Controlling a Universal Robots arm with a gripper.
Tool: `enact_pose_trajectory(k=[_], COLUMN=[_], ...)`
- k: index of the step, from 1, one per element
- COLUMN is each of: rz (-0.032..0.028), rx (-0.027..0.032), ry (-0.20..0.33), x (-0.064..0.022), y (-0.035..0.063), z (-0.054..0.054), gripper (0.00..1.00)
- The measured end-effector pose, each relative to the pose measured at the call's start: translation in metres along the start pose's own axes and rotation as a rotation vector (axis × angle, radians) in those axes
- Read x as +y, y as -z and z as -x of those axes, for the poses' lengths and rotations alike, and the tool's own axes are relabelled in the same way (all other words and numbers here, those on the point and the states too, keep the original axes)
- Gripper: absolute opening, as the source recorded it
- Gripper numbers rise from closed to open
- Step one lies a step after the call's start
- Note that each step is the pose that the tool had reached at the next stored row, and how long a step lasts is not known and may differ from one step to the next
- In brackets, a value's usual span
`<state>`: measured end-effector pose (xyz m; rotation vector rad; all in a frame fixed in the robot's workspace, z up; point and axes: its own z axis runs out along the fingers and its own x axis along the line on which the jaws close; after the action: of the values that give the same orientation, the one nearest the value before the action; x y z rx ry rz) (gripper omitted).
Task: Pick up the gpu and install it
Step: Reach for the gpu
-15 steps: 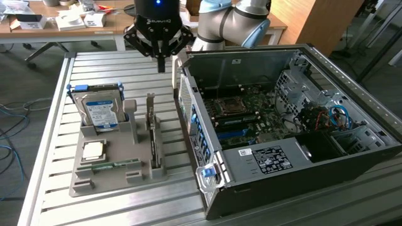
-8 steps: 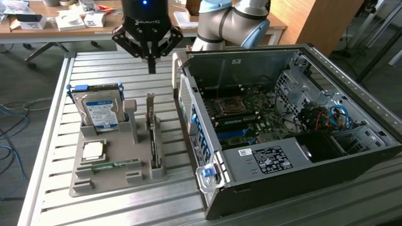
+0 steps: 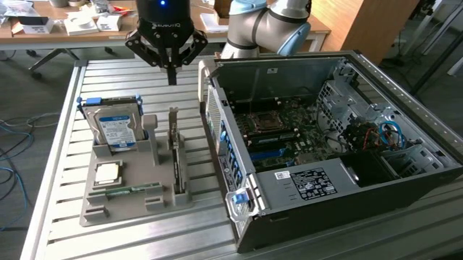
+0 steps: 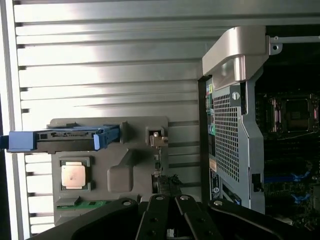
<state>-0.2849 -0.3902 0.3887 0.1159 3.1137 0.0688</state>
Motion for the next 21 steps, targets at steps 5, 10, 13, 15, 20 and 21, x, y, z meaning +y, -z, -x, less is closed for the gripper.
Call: enact_pose_trajectory(k=[5,10,13,15,20,21], rz=[0.0001,0.0001,0.0001,0.0001,0.0001,0.0], rx=[0.0,0.0,-0.0001,-0.0001,-0.0001,0.0], ry=[0.0,0.0,0.0,0.0,0.0,0.0], x=[-0.0033,-0.0093,-0.0133,-0.0163,-0.023,-0.0244], y=[0.0001,0.0003,0.0005,0.0007,0.001,0.0012], z=[0.0,0.001,0.0,-0.001,-0.002,-0.002], gripper=[0.11,0.11,0.11,0.11,0.11,0.11])
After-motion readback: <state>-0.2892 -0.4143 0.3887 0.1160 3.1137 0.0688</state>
